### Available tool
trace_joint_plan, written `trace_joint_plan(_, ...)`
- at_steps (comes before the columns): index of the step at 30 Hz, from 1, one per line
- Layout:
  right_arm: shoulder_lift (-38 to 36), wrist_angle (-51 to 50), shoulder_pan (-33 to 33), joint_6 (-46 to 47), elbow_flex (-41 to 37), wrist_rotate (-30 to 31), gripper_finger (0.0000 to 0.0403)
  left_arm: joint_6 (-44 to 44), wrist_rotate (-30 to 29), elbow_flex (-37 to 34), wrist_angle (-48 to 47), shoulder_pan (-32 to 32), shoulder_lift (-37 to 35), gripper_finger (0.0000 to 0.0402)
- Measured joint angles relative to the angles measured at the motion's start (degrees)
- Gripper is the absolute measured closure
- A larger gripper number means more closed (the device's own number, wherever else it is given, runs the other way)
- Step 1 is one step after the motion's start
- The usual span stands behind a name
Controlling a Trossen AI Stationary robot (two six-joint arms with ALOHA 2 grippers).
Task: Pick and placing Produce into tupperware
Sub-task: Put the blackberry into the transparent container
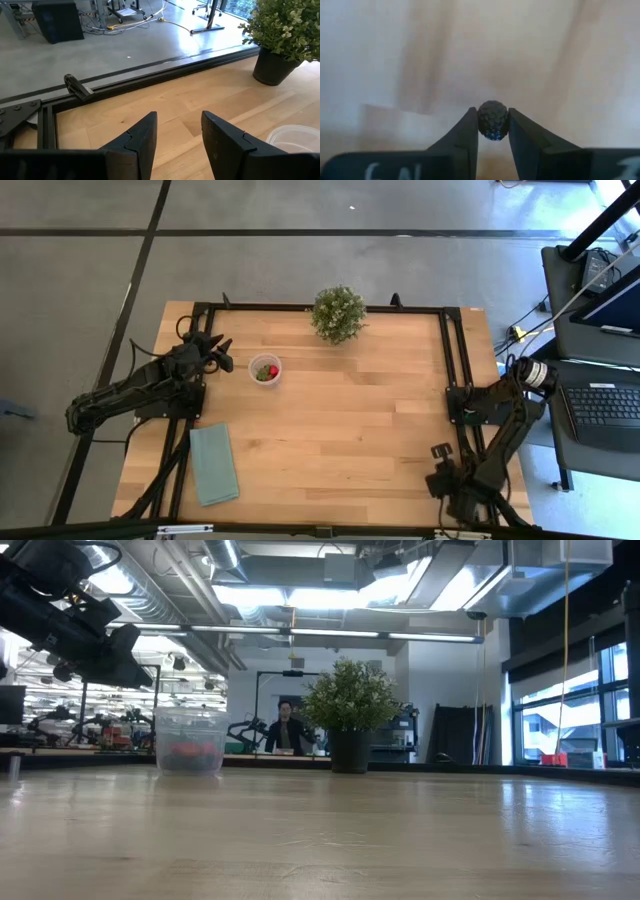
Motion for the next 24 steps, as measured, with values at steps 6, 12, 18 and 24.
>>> trace_joint_plan(6, -0.4, -8.9, -10.0, -9.1, 3.9, 4.2, 0.0315, 0.0, 0.0, 0.0, 0.0, 0.0, 0.0, 0.0257)
trace_joint_plan(12, -3.0, -8.8, -22.7, -17.8, 7.3, 13.2, 0.0315, 0.0, 0.0, 0.0, 0.0, 0.0, 0.0, 0.0257)
trace_joint_plan(18, -3.4, -2.0, -36.3, -33.1, 12.1, 17.6, 0.0314, 0.3, 0.0, 0.0, 0.0, 0.0, 0.0, 0.0257)
trace_joint_plan(24, -3.4, 21.0, -49.6, -45.2, 18.6, 17.7, 0.0314, 0.4, 0.0, 0.0, 0.0, 0.0, 0.0, 0.0257)
